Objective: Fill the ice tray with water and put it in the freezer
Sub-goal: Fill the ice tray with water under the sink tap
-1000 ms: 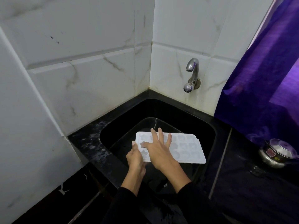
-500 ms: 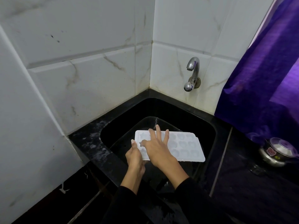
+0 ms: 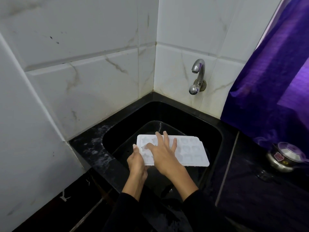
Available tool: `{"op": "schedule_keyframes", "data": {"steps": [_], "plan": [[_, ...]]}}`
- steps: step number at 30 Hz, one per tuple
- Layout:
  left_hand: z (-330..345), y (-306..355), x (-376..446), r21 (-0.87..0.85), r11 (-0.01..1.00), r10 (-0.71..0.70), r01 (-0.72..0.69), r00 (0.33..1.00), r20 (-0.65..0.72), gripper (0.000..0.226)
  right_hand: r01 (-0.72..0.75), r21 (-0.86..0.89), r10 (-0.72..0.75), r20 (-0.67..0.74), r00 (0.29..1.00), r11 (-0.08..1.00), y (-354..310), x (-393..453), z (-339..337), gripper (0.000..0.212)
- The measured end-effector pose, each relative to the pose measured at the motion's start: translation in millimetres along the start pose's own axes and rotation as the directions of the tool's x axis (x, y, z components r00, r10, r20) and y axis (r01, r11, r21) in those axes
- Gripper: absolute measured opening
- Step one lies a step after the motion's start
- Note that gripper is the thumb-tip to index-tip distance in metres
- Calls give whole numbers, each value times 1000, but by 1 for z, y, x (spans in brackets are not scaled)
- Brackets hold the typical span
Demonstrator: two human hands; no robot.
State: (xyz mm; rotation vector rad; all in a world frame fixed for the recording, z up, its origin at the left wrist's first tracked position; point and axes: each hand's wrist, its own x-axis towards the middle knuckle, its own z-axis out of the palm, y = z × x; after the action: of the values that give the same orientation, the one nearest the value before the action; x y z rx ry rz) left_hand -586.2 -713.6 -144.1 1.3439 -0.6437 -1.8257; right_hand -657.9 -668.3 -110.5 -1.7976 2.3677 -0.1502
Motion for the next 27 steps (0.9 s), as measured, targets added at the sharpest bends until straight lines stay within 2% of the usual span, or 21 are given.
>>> {"op": "schedule_keyframes", "data": {"steps": [5, 8, 12, 14, 18, 24, 27], "plan": [[-4, 7, 5, -21, 999, -32, 32, 999, -8, 35, -195, 117, 210, -129, 969, 974, 35, -16, -34, 76], [-5, 11, 7, -32, 999, -30, 29, 999, -12, 35, -329, 170, 356, -162, 920, 929, 68, -31, -42, 71], [-5, 14, 10, -40, 999, -19, 18, 1000, -21, 39, -447, 194, 476, -141, 868, 873, 94, -50, -34, 60], [-5, 15, 10, -39, 999, -16, 15, 1000, -22, 40, -484, 188, 507, -104, 855, 855, 96, -54, -27, 56], [-4, 16, 8, -45, 999, -14, 13, 1000, -22, 38, -470, 206, 493, -73, 867, 858, 93, -54, -15, 68], [-5, 18, 8, -51, 999, -3, 2, 1000, -13, 37, -479, 177, 495, -56, 867, 859, 90, -52, -10, 62], [-5, 17, 7, -52, 999, -4, 4, 1000, -7, 38, -493, 180, 511, -64, 857, 851, 92, -52, -11, 73]]}}
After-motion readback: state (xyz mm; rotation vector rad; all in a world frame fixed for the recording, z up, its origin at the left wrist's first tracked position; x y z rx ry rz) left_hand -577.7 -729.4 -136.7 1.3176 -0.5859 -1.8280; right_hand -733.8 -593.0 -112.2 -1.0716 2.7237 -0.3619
